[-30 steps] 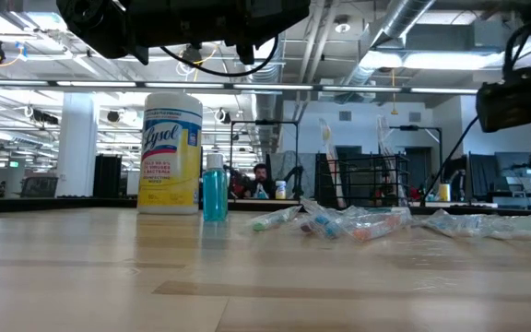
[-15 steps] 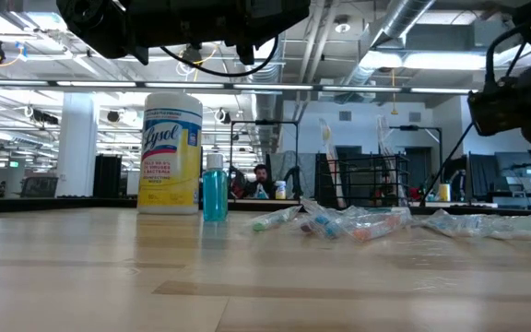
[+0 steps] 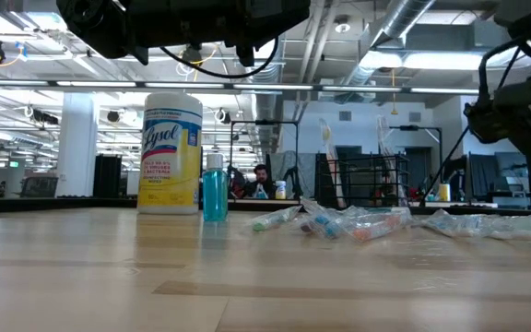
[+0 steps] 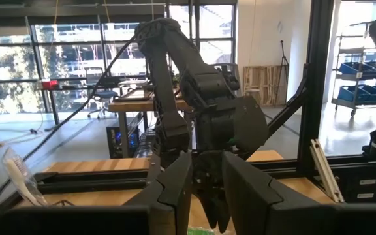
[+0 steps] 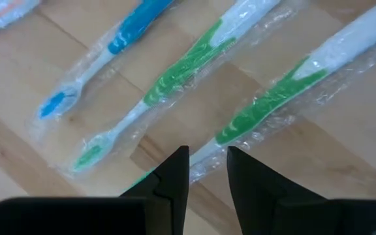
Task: Pick & Place toothbrushing station
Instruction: Put the right green toothbrush into the black wire organizer
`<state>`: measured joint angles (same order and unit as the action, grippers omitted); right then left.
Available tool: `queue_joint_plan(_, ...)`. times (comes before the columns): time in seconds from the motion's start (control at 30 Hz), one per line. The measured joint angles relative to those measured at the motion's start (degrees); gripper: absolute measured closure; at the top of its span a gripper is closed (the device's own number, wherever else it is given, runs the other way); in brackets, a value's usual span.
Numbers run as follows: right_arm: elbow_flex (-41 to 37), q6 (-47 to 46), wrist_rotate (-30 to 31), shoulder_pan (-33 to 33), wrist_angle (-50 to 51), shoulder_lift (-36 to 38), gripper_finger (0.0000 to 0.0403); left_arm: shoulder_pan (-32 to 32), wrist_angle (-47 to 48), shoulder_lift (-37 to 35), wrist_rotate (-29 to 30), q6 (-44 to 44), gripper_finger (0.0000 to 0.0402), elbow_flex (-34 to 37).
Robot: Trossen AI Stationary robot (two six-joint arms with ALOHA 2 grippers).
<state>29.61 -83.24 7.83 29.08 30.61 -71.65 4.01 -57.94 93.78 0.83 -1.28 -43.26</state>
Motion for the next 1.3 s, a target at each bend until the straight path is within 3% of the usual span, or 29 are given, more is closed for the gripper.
queue_joint_plan(0.23, 0.0, -3.3, -2.0, 0.0, -1.3, -1.8, 0.0299, 0.0, 0.2, 0.0, 0.0, 0.3, 0.032, 0.0)
queue_joint_plan(0.5, 0.0, -8.6, -3.4, -1.1, -1.5, -1.9, 0.0232, 0.0, 0.2, 0.0, 0.0, 0.3, 0.032, 0.0)
queue_joint_plan(0.67, 0.0, -13.4, -3.3, -3.2, -1.3, -2.6, 0.0216, 0.0, 0.6, 0.0, 0.0, 0.3, 0.032, 0.0)
queue_joint_plan(0.87, 0.6, -13.7, -5.5, -5.0, -1.0, -6.9, 0.0234, 0.0, 2.3, 0.0, 0.0, 0.1, 0.032, 0.0)
queue_joint_plan(1.3, 5.5, -13.7, -6.8, -5.2, 5.2, -12.2, 0.0312, -0.2, 3.0, 0.0, 0.0, 0.1, 0.032, 0.0)
